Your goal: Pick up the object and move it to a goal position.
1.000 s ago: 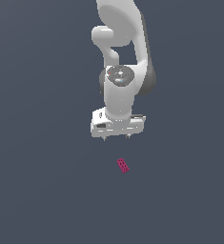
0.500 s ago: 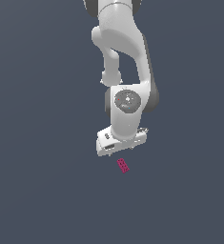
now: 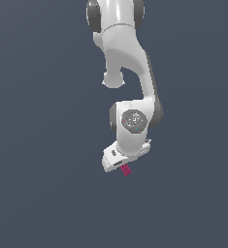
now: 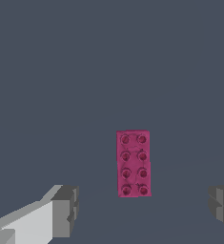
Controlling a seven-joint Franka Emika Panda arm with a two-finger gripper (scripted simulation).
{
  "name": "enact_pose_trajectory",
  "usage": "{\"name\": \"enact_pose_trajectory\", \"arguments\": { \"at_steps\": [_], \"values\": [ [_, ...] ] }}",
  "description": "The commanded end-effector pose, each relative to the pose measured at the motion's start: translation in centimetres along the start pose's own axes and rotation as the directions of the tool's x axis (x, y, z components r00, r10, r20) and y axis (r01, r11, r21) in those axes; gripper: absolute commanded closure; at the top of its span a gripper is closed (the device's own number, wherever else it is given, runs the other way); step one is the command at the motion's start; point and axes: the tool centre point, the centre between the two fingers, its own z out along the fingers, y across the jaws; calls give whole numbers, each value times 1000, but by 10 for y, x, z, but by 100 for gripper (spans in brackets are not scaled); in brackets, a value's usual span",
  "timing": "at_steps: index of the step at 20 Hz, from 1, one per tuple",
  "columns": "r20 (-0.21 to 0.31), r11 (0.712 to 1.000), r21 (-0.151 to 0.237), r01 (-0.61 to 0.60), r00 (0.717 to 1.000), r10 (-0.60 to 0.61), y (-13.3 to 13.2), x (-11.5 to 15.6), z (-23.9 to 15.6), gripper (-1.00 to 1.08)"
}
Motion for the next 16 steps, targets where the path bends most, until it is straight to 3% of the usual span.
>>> {"name": "enact_pose_trajectory", "arguments": {
  "at_steps": [1,9,16],
  "values": [
    [-1,1000,1,19,1000,-19,0,4,5,-92],
    [0,1000,1,24,1000,-24,0,4,11,-92],
    [0,1000,1,27,1000,-27,-1,4,44,-92]
  ]
}}
